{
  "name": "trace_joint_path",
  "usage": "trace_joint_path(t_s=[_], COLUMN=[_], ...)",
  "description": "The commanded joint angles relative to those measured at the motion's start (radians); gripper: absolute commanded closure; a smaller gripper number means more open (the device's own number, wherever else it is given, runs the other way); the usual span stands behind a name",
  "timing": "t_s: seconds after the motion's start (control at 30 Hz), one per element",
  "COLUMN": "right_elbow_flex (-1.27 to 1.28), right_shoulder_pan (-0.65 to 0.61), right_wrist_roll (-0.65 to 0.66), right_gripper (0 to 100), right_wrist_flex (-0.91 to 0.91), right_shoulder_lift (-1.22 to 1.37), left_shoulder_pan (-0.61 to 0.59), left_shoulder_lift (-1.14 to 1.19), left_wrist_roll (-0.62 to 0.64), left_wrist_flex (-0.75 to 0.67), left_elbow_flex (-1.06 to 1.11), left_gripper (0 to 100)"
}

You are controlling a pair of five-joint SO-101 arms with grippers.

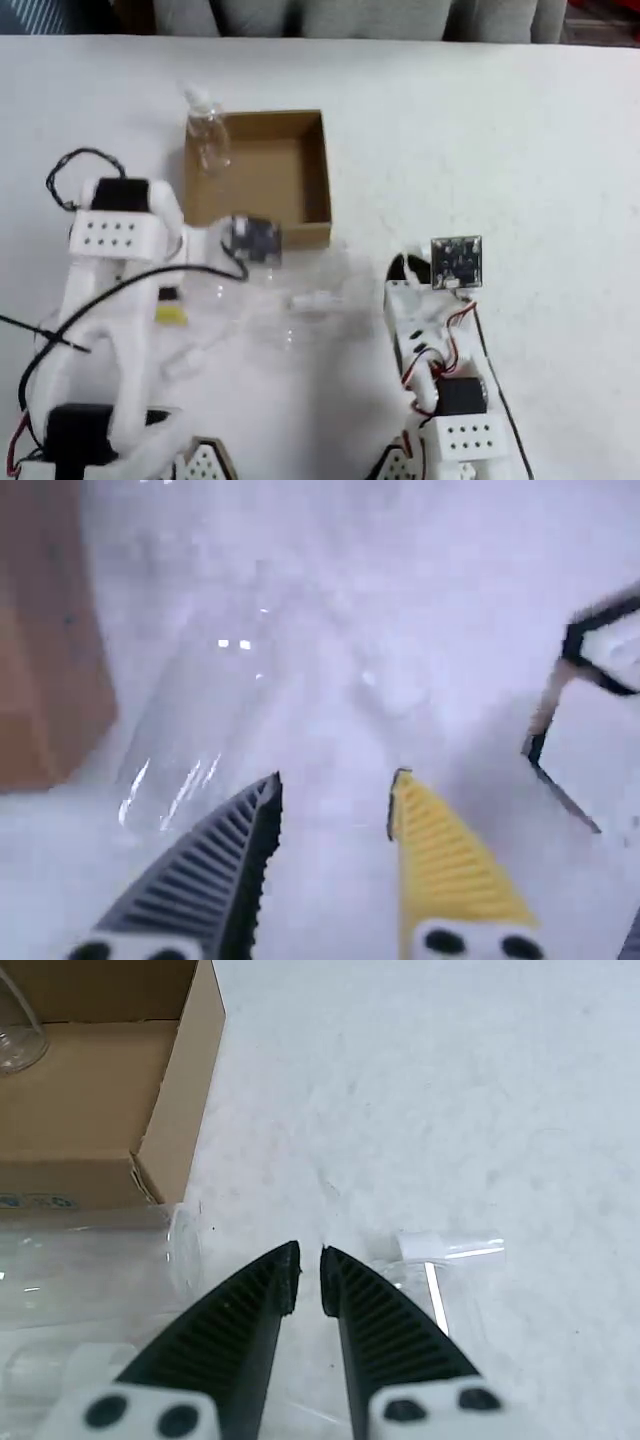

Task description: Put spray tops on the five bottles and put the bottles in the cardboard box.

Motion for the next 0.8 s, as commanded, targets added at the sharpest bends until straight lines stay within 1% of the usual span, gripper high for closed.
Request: trace_joint_path(t_s=[0.0,0.07,0.13,0.27,0.37,0.5,0.63,0.77], right_elbow_flex=[0.009,0.009,0.009,0.009,0.009,0.009,0.009,0.009], right_shoulder_pan=[0.008,0.008,0.007,0.007,0.004,0.001,0.001,0.001], right_wrist_roll=[0.002,0.002,0.002,0.002,0.002,0.002,0.002,0.002], right_gripper=[98.4,98.4,98.4,98.4,98.4,98.4,98.4,98.4], right_wrist_flex=[-0.016,-0.016,-0.016,-0.016,-0.016,-0.016,-0.016,-0.016], right_shoulder_lift=[0.001,0.001,0.001,0.001,0.001,0.001,0.001,0.001], left_shoulder_pan=[-0.005,-0.007,-0.008,-0.008,-0.007,0.016,0.064,0.111], left_shoulder_lift=[-0.085,-0.108,-0.130,-0.154,-0.153,-0.151,-0.150,-0.150], left_wrist_roll=[-0.292,-0.341,-0.368,-0.368,-0.331,-0.265,-0.255,-0.253], left_wrist_flex=[-0.038,-0.103,-0.193,-0.381,-0.468,-0.545,-0.548,-0.603], left_elbow_flex=[0.092,0.144,0.193,0.267,0.284,0.287,0.295,0.354], left_gripper=[82,81,79,68,66,66,66,66])
